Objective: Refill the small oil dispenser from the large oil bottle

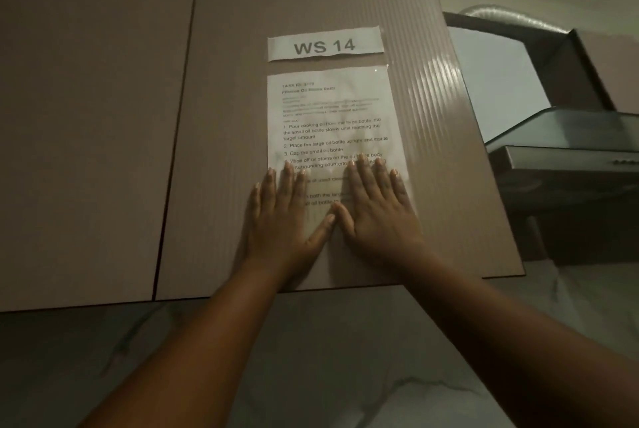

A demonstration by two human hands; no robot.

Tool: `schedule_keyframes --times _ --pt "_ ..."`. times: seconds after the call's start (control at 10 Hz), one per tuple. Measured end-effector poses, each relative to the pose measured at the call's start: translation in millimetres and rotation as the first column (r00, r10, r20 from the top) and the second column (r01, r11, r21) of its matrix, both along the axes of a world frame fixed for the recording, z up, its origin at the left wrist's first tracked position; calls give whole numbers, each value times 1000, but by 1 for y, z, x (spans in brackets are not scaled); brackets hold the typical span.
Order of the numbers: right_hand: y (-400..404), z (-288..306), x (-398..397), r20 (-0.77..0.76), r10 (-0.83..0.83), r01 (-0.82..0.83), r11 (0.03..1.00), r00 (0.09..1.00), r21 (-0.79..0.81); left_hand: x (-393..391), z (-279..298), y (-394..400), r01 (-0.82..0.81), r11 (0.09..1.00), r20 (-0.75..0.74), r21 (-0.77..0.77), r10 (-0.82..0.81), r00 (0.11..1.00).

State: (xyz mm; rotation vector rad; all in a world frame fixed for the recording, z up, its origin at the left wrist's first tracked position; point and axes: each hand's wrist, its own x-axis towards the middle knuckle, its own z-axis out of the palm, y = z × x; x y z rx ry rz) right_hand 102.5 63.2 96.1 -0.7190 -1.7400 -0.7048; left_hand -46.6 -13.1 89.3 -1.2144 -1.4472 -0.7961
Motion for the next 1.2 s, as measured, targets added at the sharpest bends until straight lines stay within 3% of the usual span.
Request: schedule_keyframes --times 0.4,0.9,1.0,1.2 --pt "74 -4 -45 -38 138 -137 990 990 5 -28 -5 46 -142 989 -78 47 145 986" --pt "74 -4 -44 -46 194 -194 981 980 15 -24 -4 47 -204 979 -56 10 204 977" --pt "71 -2 -42 -4 203 -203 979 979 -17 -18 -5 40 -231 972 -6 -51 231 973" --pt "56 -6 -27 145 194 -157 960 970 -232 8 -8 23 -331 904 61 -269 359 931"
